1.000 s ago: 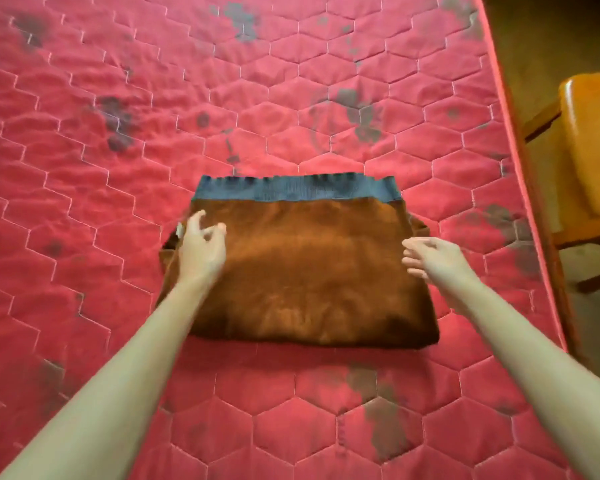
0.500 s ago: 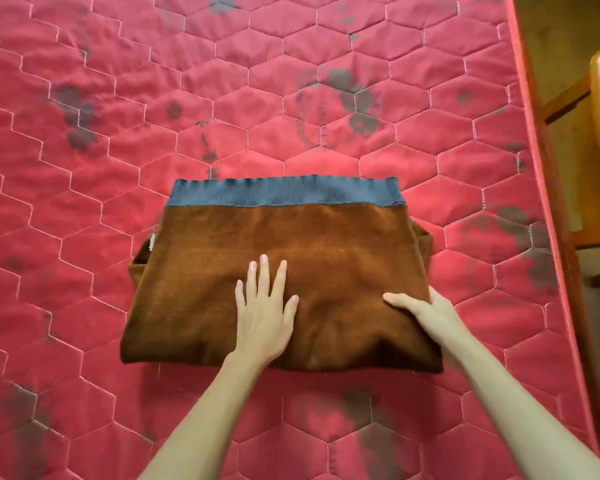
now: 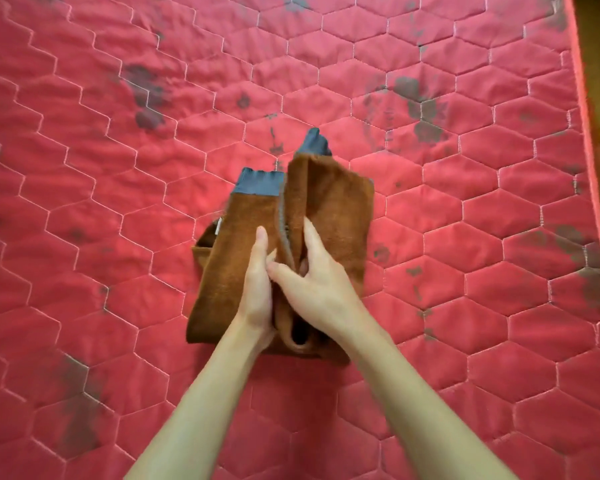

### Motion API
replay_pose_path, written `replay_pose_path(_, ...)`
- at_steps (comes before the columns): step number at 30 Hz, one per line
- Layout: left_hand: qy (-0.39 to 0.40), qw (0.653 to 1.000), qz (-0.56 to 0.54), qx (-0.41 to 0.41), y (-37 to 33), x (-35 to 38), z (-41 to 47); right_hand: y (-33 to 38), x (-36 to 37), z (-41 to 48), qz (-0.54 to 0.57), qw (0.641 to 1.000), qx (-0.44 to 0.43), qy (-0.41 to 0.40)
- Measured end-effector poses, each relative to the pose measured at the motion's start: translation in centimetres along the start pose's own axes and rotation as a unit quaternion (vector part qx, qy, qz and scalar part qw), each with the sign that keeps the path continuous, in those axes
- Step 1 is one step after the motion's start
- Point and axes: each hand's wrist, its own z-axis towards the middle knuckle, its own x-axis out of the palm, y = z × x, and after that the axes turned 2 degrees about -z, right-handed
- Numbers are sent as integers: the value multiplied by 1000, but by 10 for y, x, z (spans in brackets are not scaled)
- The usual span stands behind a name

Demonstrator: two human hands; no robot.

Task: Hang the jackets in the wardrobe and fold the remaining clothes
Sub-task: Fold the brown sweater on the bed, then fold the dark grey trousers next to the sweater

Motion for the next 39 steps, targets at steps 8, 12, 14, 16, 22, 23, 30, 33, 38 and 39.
replay_pose_path(8,-222,961,162,10,-30,-141,4,-28,74,-10,-137,986,-4,98)
replay_pose_path(12,-250,919,296,68,-25,-131,2,-46,69,-27,-184,978,-15,96)
replay_pose_path(14,-251,907,325,91,-26,-113,0,-43,59,-32,-180,981,-17,71)
replay_pose_path(16,-225,903,347,116,-30,-92,-1,-37,42,-37,-168,985,-21,32)
replay_pose_path(22,-138,894,394,163,-27,-32,-3,-39,-22,-38,-120,990,-31,-65)
replay_pose_path(23,-128,893,398,167,-20,-21,-4,-42,-35,-40,-106,991,-30,-80)
replay_pose_path(30,-82,876,445,165,39,90,-6,-92,-158,-70,-62,988,-8,-141)
replay_pose_path(33,-50,865,468,175,69,162,-4,-117,-228,-93,-71,985,-3,-160)
replay_pose_path(38,28,826,529,192,116,294,-13,-157,-341,-136,-89,977,5,-192)
replay_pose_path(39,51,815,542,199,123,320,-16,-163,-362,-147,-89,976,5,-199)
